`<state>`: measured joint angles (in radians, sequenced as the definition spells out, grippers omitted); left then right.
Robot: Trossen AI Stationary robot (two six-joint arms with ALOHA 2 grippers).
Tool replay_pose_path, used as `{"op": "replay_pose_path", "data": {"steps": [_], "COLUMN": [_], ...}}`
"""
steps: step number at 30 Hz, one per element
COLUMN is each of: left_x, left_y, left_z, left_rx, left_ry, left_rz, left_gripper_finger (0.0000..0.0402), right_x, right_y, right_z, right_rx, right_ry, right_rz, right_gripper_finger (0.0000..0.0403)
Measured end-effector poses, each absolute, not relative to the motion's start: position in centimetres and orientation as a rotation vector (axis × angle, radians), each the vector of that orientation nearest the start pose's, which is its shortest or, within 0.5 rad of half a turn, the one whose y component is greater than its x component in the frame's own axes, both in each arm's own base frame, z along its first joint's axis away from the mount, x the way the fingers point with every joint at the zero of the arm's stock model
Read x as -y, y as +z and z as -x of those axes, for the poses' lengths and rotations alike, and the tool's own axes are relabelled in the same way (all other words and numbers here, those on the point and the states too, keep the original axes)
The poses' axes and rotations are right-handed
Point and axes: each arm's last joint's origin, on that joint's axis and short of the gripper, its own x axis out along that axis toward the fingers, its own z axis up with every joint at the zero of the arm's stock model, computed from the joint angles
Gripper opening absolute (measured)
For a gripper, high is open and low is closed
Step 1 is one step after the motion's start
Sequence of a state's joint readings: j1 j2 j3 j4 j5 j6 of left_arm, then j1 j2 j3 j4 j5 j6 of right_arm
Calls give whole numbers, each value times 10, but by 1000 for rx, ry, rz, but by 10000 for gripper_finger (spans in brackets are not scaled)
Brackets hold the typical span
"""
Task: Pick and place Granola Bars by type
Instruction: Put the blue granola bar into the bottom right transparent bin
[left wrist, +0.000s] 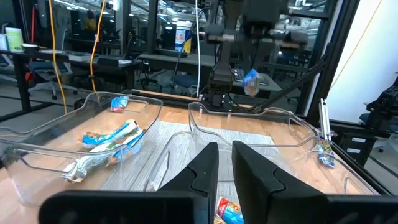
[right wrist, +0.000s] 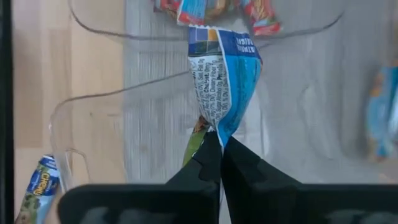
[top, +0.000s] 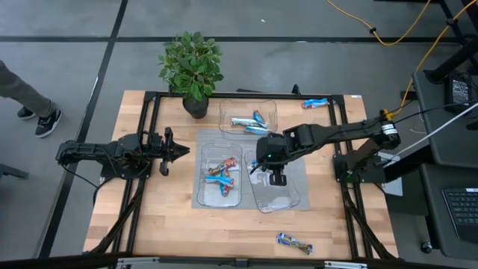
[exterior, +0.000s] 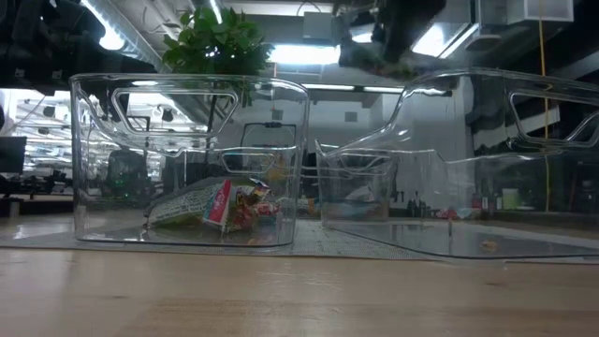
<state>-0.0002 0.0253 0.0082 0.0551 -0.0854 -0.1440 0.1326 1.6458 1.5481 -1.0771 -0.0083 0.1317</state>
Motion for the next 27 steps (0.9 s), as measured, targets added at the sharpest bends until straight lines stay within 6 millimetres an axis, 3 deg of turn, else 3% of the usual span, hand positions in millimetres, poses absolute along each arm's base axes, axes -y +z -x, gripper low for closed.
{"op": "replay_pose_path", "data": {"steps": [17,27], "left_x": [-2,-2], "left_y": [170,170], "left_z": [-99,-99], "left_rx": [44,44], "left_ry": [82,82], "left_rz": [146,146], "left_gripper_finger": [43,39], "right_x": [-43,-41], "right_y": [223,193], "right_z": [-315,-306], "right_rx": [-1254,-1251], "right_ry": [-64,-97], "right_rz": [-204,-250], "right_gripper_finger": [9,10]}}
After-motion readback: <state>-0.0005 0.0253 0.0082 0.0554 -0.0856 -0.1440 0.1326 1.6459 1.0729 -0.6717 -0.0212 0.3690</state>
